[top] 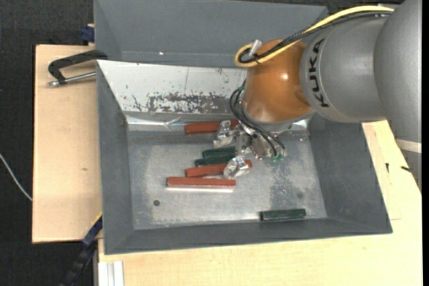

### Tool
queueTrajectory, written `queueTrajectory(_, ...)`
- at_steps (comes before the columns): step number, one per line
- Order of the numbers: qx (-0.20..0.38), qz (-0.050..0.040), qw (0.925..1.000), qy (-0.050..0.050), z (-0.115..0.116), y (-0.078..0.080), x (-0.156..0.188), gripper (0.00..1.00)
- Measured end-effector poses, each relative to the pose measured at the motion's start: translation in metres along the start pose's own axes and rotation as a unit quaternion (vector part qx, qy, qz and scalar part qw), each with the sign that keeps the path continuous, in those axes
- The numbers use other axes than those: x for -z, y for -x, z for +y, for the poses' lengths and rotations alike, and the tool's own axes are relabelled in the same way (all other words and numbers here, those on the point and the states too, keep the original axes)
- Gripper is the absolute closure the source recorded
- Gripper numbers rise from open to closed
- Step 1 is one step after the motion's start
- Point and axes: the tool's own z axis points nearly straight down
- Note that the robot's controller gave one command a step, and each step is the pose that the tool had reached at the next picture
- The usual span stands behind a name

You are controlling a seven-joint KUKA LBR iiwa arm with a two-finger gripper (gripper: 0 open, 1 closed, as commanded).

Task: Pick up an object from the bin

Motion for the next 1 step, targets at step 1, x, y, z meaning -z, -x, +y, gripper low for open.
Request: queueTrajectory(1, 0.029, -0.0043, 0.9996, -0.001, -0.0217, -0.0001, 0.1732, 1.00)
